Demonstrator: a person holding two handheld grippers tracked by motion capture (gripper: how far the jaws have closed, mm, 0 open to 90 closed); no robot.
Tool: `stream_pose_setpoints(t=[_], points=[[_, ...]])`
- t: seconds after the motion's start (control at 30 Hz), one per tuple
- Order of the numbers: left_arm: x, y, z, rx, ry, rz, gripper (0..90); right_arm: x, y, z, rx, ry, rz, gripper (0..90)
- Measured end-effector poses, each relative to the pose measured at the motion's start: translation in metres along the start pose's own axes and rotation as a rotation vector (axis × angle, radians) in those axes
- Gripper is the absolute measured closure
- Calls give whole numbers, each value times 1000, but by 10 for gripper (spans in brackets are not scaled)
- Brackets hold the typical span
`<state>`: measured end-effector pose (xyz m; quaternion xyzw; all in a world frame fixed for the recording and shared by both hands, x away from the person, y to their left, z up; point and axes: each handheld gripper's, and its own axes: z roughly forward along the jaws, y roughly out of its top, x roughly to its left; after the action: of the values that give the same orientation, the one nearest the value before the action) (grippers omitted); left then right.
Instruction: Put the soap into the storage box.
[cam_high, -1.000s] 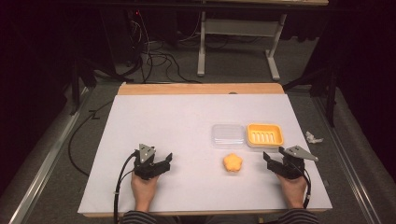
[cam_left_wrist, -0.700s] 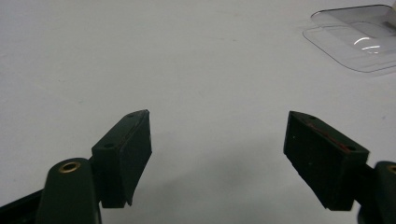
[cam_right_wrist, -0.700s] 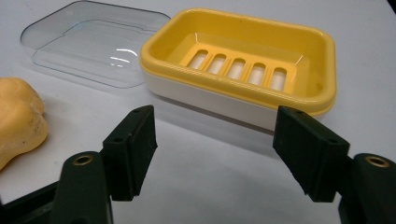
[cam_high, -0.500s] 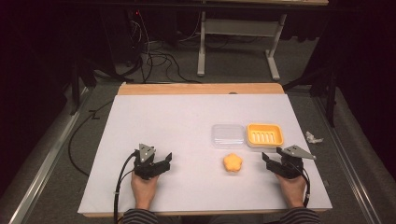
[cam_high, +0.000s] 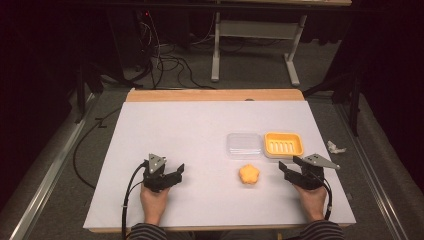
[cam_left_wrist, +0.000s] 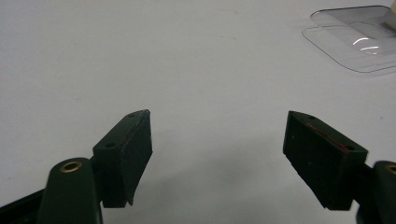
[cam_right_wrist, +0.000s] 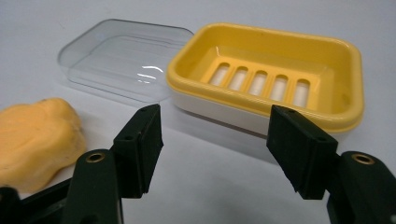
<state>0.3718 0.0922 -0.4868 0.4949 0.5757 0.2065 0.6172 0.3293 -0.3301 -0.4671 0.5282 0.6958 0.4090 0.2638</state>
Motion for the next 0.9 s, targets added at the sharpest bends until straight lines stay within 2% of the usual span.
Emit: stream_pose_setpoints(t=[0.03, 0.07, 0.13, 0.17, 0.27, 0.3, 0.33, 0.37, 0.53, 0.63, 0.77, 0.9], points=[[0, 0, 0, 0, 0, 1, 245, 5, 3, -3, -5, 22, 7, 355], [0, 0, 0, 0, 0, 1, 245, 5, 3, -3, -5, 22, 7, 355], [0, 0, 0, -3, 8, 1, 244, 10, 5, -4, -13, 35, -11, 324], [0, 0, 1, -5, 12, 7, 244, 15, 5, -6, -24, 24, -51, 288], [0, 0, 1, -6, 15, 8, 244, 18, 5, -6, -26, 36, -65, 276], [0, -1, 1, -9, 16, 10, 244, 19, 5, -5, -14, 63, -77, 267], [0, -1, 1, -9, 16, 10, 244, 19, 5, -5, -14, 63, -77, 267], [0, -1, 1, -6, 21, 12, 244, 20, 5, -5, -5, 82, -87, 257], [0, -1, 1, -6, 24, 10, 244, 23, 3, -8, -24, 133, -86, 246], [0, 0, 2, -7, 27, 3, 244, 24, 3, -7, -4, 165, -81, 248], [0, -1, 1, -8, 24, 14, 242, 27, 4, -7, 0, 172, -92, 247], [0, 0, 1, -7, 21, 13, 240, 33, 5, -9, 7, 182, -84, 228]])
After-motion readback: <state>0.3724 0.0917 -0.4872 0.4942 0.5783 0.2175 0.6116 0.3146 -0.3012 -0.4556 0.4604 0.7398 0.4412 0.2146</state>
